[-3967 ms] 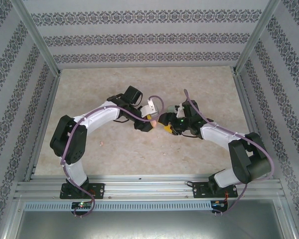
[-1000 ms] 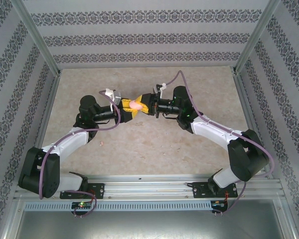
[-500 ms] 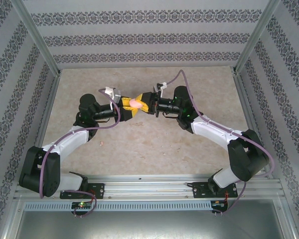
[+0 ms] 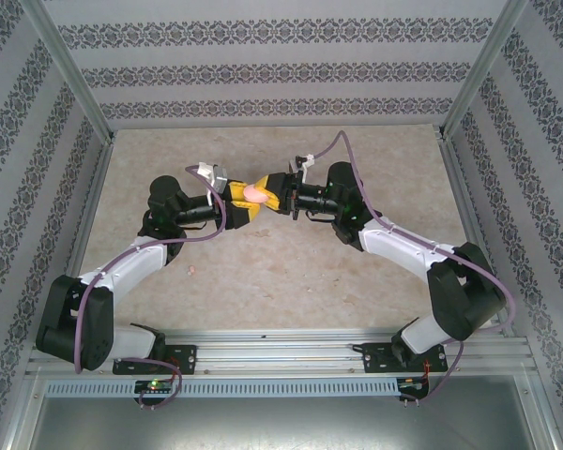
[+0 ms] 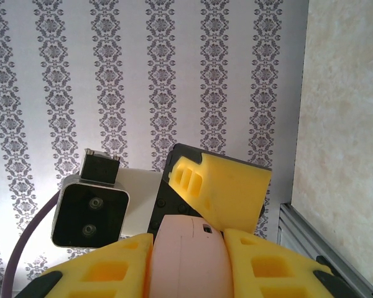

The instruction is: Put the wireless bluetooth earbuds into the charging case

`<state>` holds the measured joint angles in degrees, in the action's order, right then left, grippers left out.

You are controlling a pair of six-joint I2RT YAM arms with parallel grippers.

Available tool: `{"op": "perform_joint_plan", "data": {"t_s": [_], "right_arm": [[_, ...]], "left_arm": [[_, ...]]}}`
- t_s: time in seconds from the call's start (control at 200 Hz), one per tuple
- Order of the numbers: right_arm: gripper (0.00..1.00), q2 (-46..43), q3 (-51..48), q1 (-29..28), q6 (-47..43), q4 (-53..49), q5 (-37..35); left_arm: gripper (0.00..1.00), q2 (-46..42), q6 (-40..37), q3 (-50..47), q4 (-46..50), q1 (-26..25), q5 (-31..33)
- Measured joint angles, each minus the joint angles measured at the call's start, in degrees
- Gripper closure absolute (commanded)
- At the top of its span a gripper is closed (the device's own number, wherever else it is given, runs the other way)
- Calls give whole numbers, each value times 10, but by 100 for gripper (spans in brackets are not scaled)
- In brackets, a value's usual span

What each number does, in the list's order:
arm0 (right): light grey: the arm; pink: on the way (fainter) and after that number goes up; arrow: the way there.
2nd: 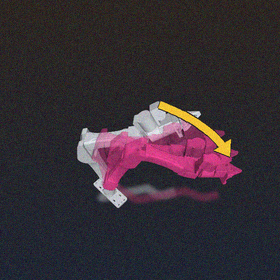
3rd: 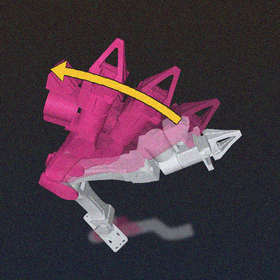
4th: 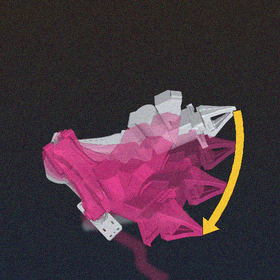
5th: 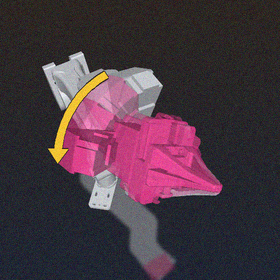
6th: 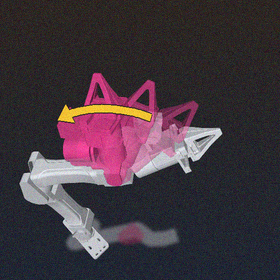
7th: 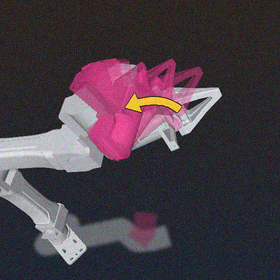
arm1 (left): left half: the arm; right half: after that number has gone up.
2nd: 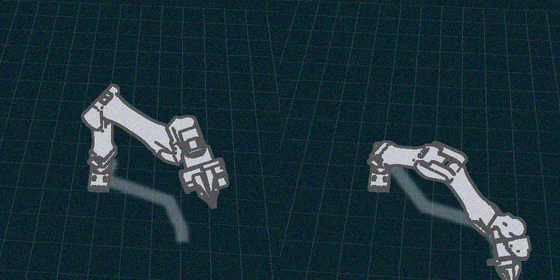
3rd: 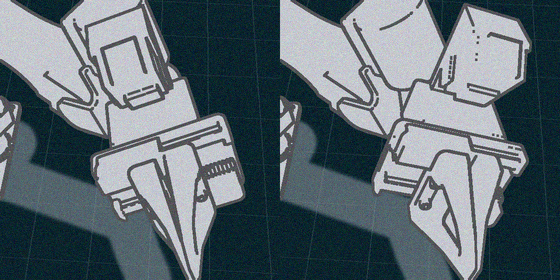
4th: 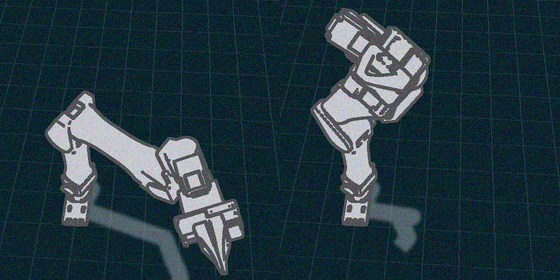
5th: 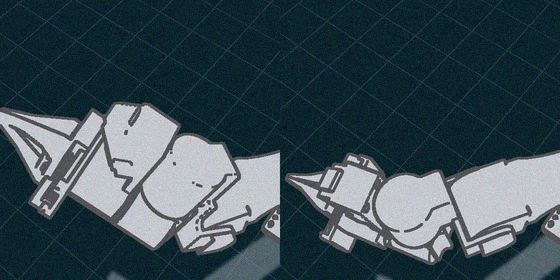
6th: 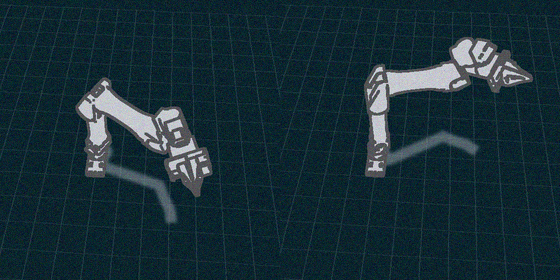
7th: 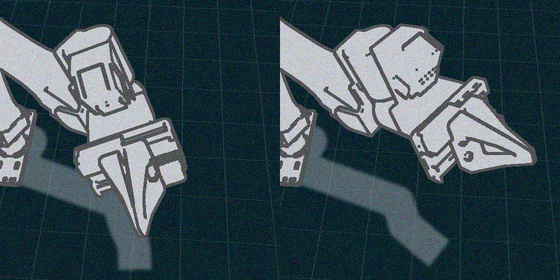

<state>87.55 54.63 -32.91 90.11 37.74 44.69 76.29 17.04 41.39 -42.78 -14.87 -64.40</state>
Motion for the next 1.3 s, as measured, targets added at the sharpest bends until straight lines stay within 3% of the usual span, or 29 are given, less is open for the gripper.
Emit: {"op": "perform_joint_plan", "data": {"t_s": [0.11, 0.29, 0.605, 0.829, 1.049, 1.299], "right_arm": [[79, 4, 0, 0, 2, 8, -2], [78, 5, 0, -3, 4, 15, -2], [78, 9, 0, -3, 11, 20, -5], [77, 9, 0, -4, 11, 20, -5], [67, 10, 0, -4, 15, 28, -7], [45, 5, 1, -3, -11, 21, -7]], "left_arm": [[43, 0, 2, 0, 0, 1, 2], [55, 0, 8, 0, -1, 4, 6], [48, 2, 15, 0, -5, 6, 5], [58, 3, 23, 0, -6, 7, 7], [68, 3, 27, 0, -11, 8, 8], [71, 3, 32, 0, -8, 8, 5]]}}
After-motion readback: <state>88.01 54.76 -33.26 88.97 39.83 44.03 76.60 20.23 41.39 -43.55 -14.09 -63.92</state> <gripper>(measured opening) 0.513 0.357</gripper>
